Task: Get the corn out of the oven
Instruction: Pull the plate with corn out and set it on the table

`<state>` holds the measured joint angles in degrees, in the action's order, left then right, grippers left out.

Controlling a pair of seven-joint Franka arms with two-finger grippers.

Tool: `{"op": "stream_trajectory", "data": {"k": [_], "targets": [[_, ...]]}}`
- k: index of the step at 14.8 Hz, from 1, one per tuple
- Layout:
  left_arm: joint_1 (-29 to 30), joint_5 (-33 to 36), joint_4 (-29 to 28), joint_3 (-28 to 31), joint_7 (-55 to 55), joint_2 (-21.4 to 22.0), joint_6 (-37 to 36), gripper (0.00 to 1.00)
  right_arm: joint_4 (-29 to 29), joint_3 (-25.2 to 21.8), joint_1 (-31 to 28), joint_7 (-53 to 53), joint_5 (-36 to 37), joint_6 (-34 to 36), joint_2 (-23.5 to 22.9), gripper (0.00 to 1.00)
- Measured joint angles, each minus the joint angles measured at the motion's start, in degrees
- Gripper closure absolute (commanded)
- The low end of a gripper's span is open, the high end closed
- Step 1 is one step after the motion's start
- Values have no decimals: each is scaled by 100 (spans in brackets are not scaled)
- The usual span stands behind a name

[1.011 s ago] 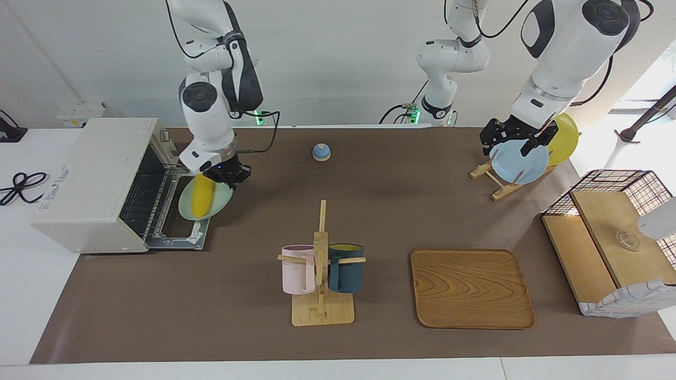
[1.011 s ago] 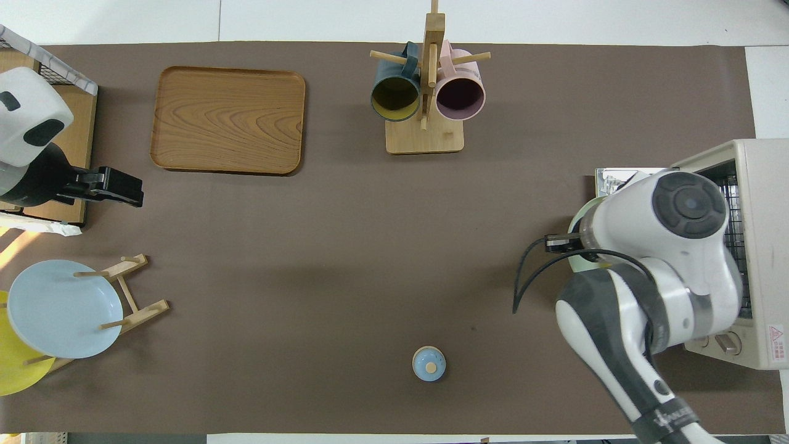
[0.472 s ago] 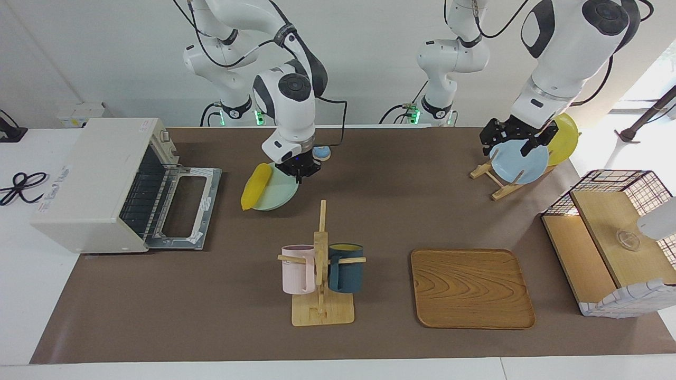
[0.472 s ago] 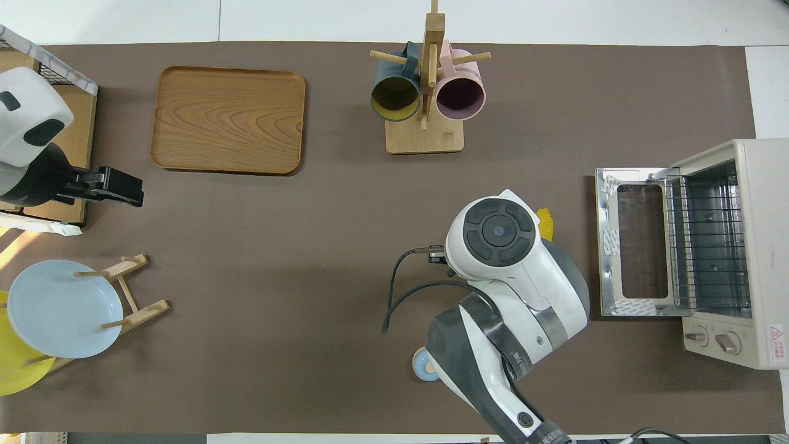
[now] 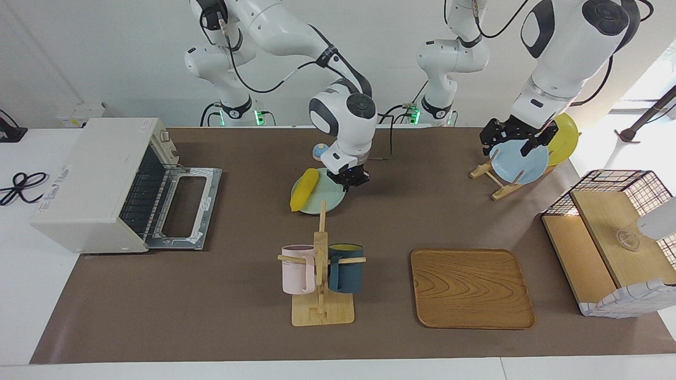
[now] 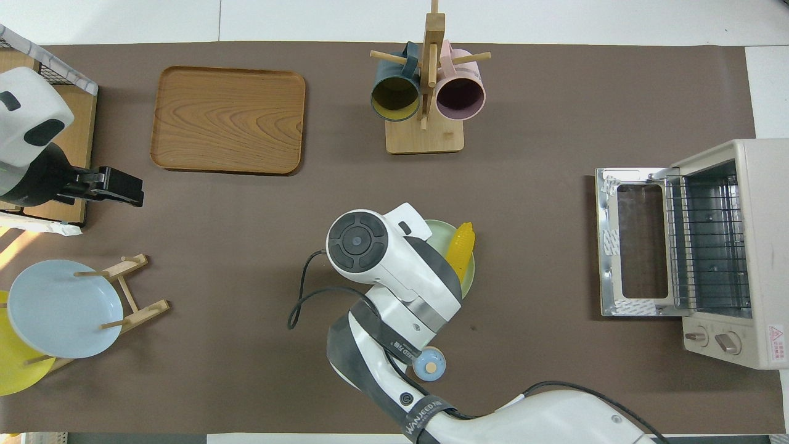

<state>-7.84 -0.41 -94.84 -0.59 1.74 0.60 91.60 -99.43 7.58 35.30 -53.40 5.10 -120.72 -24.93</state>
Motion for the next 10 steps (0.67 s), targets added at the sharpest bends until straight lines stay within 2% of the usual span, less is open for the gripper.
{"op": "stream_trajectory", "data": {"k": [5, 6, 10], "targets": [[0, 0, 0, 0, 0, 0, 0, 0, 91, -4, 66, -86, -1, -822, -162, 99], [0, 0, 0, 0, 0, 0, 0, 0, 91, -5, 62, -108, -9, -963, -176, 88], [0, 0, 0, 0, 0, 0, 0, 0, 166, -42, 27, -120, -21, -1122, -202, 55]]}}
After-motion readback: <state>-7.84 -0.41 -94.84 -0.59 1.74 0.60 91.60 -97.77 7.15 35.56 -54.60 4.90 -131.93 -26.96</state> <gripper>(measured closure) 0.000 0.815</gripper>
